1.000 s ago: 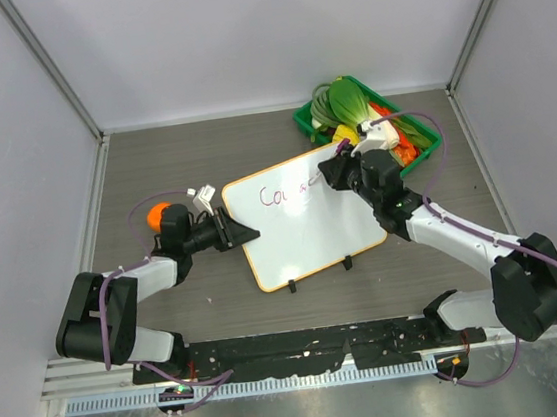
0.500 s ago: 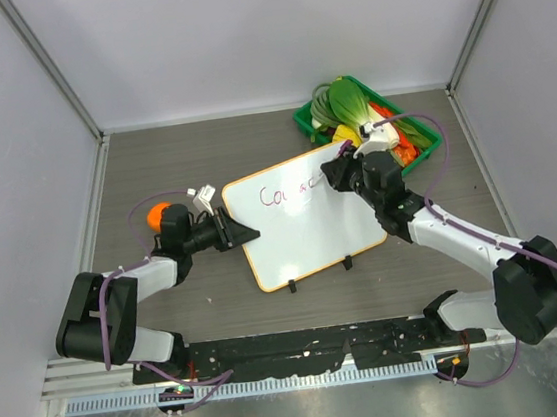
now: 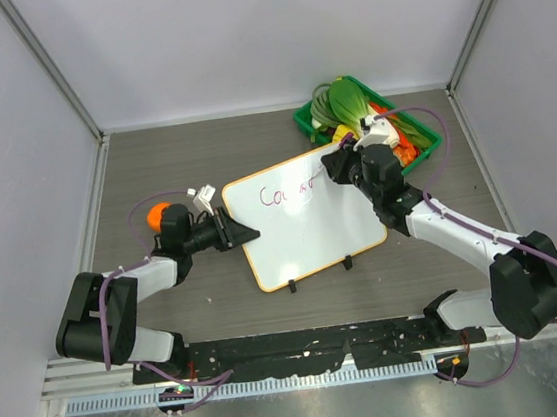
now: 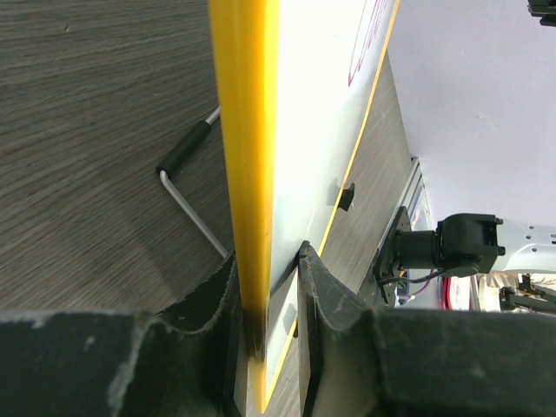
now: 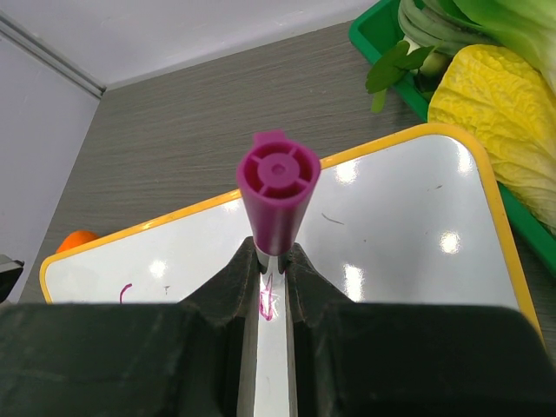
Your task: Write a sentence on the whiteboard
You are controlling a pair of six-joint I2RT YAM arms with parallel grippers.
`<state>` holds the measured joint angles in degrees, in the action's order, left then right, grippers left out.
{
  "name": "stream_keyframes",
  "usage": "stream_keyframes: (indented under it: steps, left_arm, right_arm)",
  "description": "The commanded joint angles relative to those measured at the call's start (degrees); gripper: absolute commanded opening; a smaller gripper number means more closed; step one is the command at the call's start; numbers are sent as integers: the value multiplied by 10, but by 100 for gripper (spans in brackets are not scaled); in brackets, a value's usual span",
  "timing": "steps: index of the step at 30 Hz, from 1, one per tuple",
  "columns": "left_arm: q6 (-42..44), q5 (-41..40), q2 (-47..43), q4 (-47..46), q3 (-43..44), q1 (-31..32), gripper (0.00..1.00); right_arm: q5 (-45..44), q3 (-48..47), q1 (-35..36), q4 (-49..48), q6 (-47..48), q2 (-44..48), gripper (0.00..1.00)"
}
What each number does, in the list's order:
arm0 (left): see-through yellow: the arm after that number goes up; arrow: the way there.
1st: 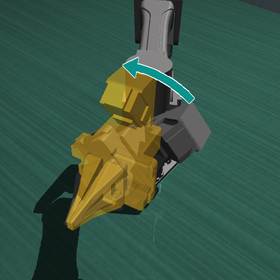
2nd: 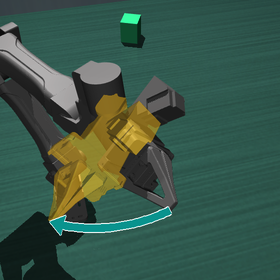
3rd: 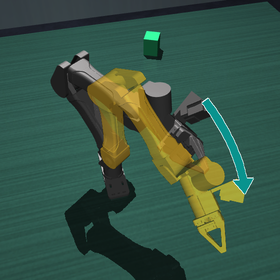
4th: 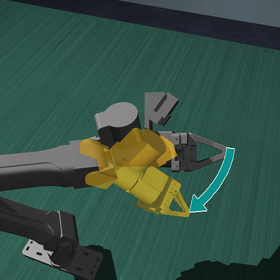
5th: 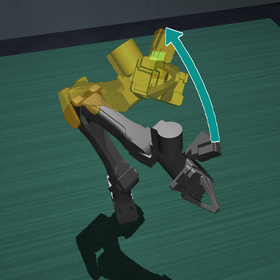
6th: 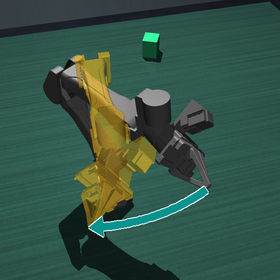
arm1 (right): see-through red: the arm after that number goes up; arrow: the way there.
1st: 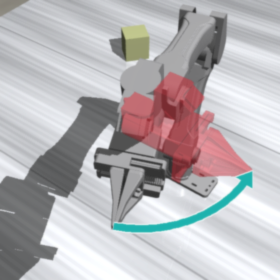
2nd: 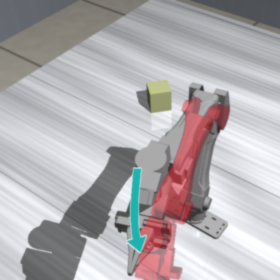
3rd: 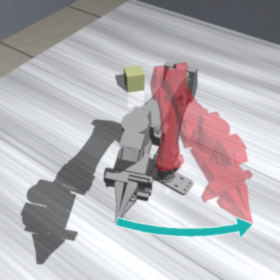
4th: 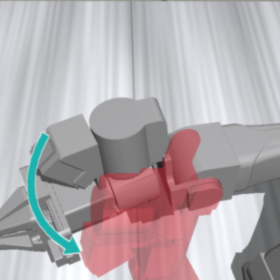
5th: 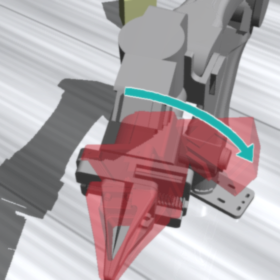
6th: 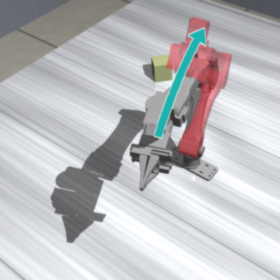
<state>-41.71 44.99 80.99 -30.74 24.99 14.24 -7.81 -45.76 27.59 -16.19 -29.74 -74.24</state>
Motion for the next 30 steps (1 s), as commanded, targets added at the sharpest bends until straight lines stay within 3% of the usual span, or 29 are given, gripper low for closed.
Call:
stream_keyframes:
  steps: [1,30]
  left_arm:
    - [73,-105,17,78,-6,3,0]
    - [73,-109,15,79,-7,3,0]
  right_arm:
    - [-2,-8,-3,1,6,6,1]
    - [63,71,-3,9,-3,49,1]
